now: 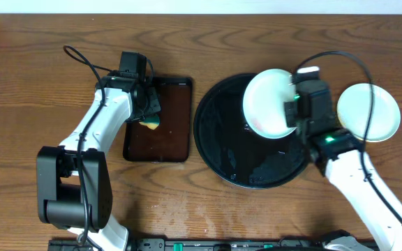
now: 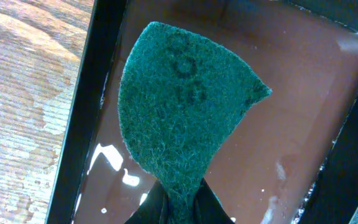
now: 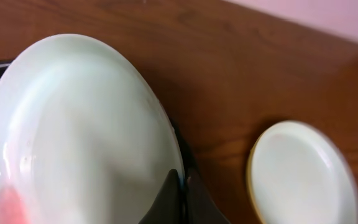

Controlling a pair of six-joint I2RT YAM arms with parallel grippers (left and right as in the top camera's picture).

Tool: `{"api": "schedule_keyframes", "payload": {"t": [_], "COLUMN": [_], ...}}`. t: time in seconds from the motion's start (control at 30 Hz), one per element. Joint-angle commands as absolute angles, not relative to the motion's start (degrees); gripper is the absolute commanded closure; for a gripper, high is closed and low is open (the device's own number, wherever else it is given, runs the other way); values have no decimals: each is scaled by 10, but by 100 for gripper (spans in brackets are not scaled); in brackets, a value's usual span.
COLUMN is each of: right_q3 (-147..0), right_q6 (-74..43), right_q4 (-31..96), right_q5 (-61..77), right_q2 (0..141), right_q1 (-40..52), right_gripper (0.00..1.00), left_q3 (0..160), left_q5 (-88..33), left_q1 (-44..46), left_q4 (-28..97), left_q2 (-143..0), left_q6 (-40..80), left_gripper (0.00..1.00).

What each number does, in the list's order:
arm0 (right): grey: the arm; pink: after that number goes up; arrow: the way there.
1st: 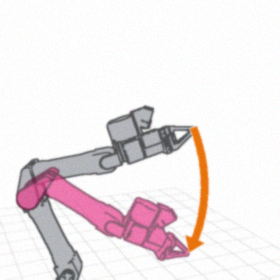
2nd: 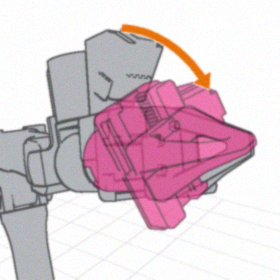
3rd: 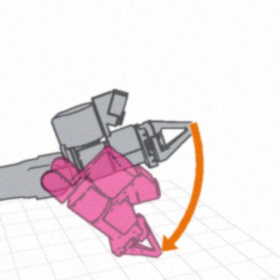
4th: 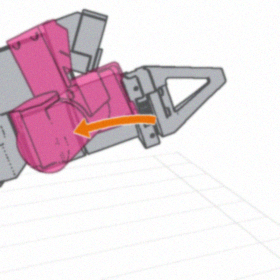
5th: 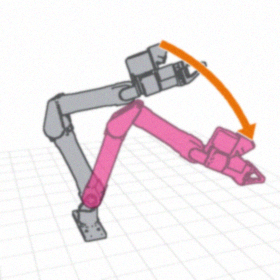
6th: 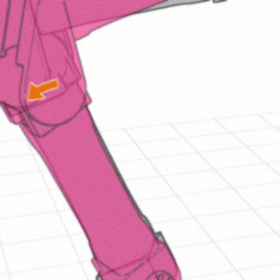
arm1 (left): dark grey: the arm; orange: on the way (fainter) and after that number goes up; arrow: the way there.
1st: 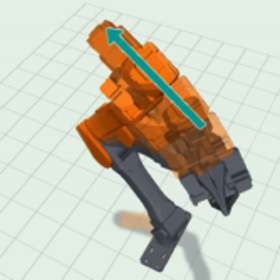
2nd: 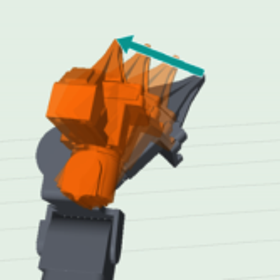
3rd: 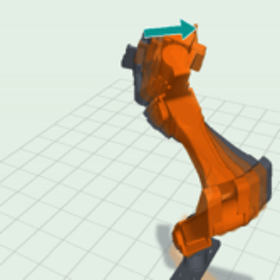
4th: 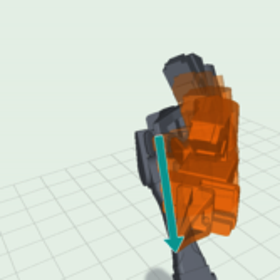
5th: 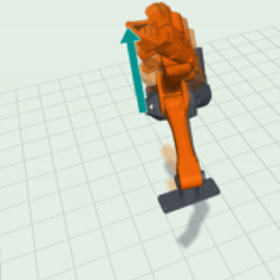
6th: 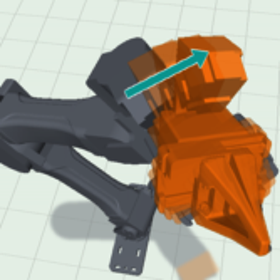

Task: Clean dirty plates on tray and stack at the side
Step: 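Lift cleaned pale green plate by rim with right gripper, then carry plate rightward with right gripper onto plate stack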

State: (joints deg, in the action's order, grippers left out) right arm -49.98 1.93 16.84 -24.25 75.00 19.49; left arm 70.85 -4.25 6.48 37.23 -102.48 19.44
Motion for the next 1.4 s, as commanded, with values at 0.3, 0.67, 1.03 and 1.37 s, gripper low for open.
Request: {"api": "schedule_keyframes", "payload": {"t": [0.3, 0.67, 1.03, 1.37], "right_q3": [-507, -507, -507, -507], "right_q6": [323, 606, 673, 601], "right_q4": [56, -112, -161, -156], "right_q5": [-577, -647, -682, -714], "right_q2": [743, 743, 743, 743], "right_q1": [397, 485, 500, 499], "right_gripper": [99, 99, 99, 99], "left_q3": [707, 707, 707, 707], "left_q5": [-34, -34, -34, -34], "left_q1": [66, 66, 66, 66], "left_q4": [372, 372, 371, 361], "left_q2": [-1028, -1028, -1028, -1028], "left_q6": [189, 189, 189, 180], "left_gripper": [92, 92, 92, 92]}}
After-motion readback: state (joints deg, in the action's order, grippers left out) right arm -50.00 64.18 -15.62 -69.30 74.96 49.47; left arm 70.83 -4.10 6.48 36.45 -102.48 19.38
